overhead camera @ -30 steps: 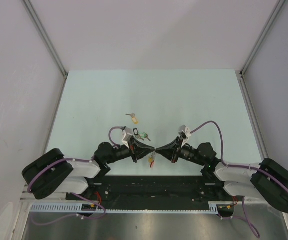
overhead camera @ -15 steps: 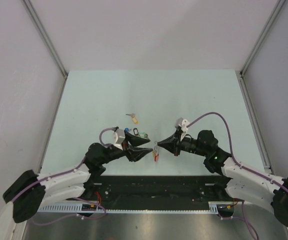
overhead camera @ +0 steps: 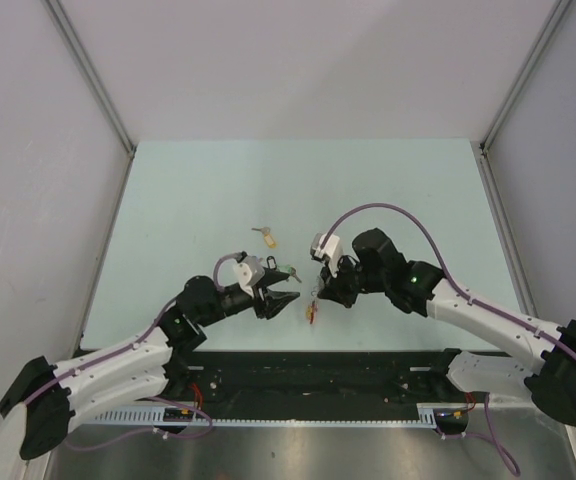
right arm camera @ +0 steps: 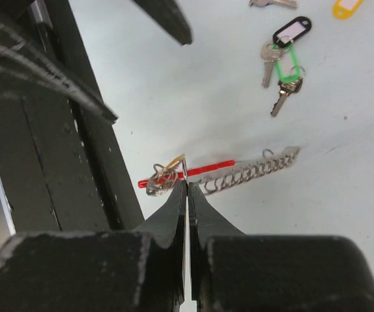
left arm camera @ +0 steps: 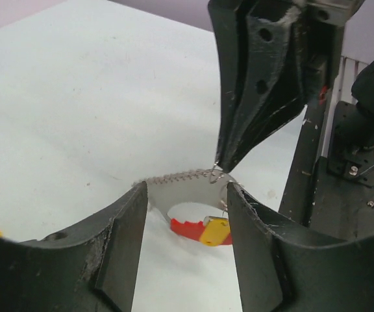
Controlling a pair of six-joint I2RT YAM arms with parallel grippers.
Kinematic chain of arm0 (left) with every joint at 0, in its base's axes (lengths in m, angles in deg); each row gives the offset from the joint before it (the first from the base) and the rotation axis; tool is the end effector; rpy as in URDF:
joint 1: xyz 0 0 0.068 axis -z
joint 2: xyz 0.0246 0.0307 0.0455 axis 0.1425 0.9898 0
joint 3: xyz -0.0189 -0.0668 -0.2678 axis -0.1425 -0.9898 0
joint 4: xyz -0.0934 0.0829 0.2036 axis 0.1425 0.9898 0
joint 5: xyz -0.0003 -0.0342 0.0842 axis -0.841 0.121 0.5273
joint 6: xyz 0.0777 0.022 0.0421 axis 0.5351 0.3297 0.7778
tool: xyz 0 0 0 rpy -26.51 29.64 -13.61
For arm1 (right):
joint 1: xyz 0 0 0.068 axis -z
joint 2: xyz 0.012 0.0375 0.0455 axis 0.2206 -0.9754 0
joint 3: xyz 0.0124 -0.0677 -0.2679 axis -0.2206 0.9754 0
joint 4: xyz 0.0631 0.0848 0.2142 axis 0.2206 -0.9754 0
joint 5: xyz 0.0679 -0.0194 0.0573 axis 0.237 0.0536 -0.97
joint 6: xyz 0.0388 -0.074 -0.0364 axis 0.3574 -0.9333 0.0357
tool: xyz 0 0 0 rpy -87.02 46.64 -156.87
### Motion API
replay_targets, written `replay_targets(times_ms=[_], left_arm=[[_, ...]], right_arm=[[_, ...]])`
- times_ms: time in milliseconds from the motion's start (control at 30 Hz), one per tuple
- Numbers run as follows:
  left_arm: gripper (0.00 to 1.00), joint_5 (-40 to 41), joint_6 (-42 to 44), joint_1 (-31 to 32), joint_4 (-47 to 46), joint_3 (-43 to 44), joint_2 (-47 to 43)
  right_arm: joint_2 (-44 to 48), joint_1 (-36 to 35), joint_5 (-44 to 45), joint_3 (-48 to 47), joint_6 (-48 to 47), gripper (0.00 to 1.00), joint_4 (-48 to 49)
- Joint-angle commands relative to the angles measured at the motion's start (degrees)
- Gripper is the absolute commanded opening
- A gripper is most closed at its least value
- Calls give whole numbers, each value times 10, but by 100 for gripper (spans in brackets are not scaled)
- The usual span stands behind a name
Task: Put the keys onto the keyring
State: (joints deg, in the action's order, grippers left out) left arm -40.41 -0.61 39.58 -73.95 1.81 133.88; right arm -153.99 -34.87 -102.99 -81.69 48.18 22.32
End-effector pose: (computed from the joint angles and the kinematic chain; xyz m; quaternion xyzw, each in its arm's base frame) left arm 0.1214 -0.1686 0.2469 0.3465 0.6161 -0.4067 0.5788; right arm 0.1498 0.2085 0.2562 -0.4898 0.7301 0.3040 0.3669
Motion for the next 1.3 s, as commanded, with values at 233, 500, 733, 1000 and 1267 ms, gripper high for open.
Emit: replay_targets(times_ms=[233,500,733,1000,1267], left_arm=[[56,-123,56,3,-27,19,62],[52,-184,72,13,-13,51,100],[42,-184,99,30,30,81,132],[33,-163,109,36,45,95,151],[28,-147,111,38,53,98,157]], right_arm=[[11,-24,-39,-33,-119,0,-55],[9,-42,-43,-33,-140,0,-60],[10,-52,-34,-33,-142,0,-60],[11,-59,-28,-33,-144,0,-62],[11,-63,-25,-33,-143,0,-60]])
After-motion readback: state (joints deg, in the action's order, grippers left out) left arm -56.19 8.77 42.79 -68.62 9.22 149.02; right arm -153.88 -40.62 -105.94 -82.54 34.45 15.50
